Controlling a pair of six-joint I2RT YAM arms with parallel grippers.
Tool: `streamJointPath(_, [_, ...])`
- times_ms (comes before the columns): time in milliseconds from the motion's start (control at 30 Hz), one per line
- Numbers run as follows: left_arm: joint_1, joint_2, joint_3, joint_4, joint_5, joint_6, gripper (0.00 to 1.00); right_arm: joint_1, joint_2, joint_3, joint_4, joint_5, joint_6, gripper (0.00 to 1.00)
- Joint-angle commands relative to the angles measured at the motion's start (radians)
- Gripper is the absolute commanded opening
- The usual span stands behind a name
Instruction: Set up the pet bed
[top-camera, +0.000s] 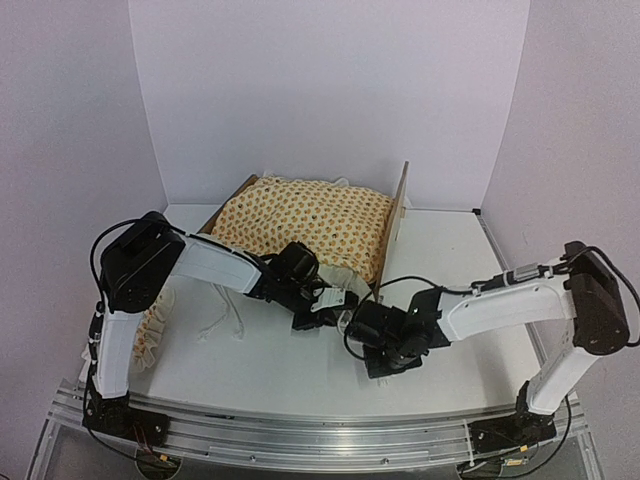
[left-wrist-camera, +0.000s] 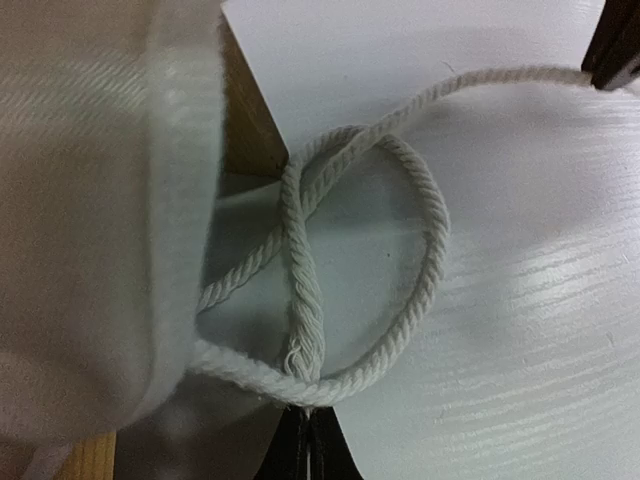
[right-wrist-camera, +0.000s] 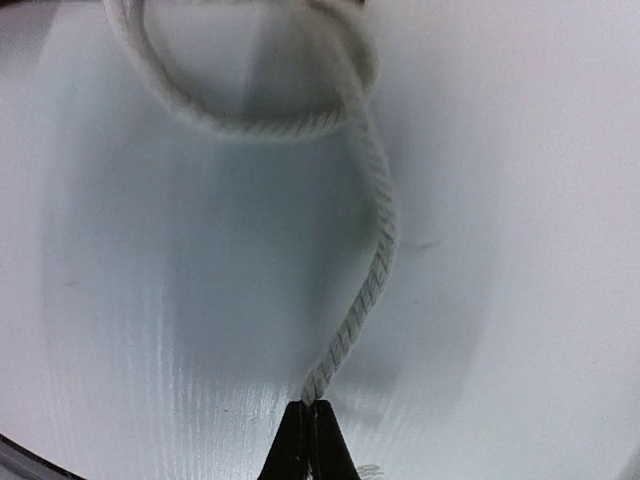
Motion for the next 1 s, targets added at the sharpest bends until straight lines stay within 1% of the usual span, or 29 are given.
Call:
streamJointPath(0, [0.057,-0.111,0.022,-0.112,-0.049,-0.03,0.0,-0.034,-0.146,0.257,-0.139,0.144,-0.216,0.0])
streamJointPath(133, [0.071,-0.141,0.008,-0.142,-0.058,-0.026,0.0,-0.035,-0.185,0.426,-0.152,0.136,-0.442,0.0])
streamJointPath(200, [0.08,-0.148,0.02,-0.158,-0.057,-0.036,0.0,-0.038,-0.2,0.502,-0.152,0.159,-0.535,0.0])
streamJointPath(267, [0.086,-0.151,0.035,-0.178,-0.056,-0.044,0.0,-0.061,-0.205,0.59,-0.153,0.177,-0.593,0.0])
streamJointPath(367, [0.094,-0.162,0.032,-0.192,-0.059,-0.042,0.0,-0.123,-0.207,0.664,-0.152,0.213,-0.666,0.0])
streamJointPath(500, [0.114,-0.175,0.003,-0.232,-0.071,-0.025,0.0,-0.237,-0.174,0.739,-0.152,0.258,-0.733,0.0])
streamJointPath(633, [0.116,-0.227,-0.143,-0.25,-0.144,0.101,0.0,-0.323,-0.116,0.861,-0.145,0.269,-0.806,0.0])
streamJointPath(733, [0.114,-0.266,-0.263,-0.283,-0.183,0.188,0.0,-0.344,-0.099,0.939,-0.132,0.262,-0.852,0.0])
streamJointPath(800, [0.116,-0.284,-0.312,-0.298,-0.21,0.208,0.0,-0.347,-0.1,0.968,-0.125,0.261,-0.894,0.0])
streamJointPath(867, [0.116,-0.3,-0.34,-0.293,-0.223,0.218,0.0,-0.348,-0.105,0.973,-0.122,0.251,-0.906,0.0])
streamJointPath(967, [0.116,-0.292,-0.355,-0.271,-0.259,0.233,0.0,-0.348,-0.132,0.934,-0.115,0.205,-0.899,0.0])
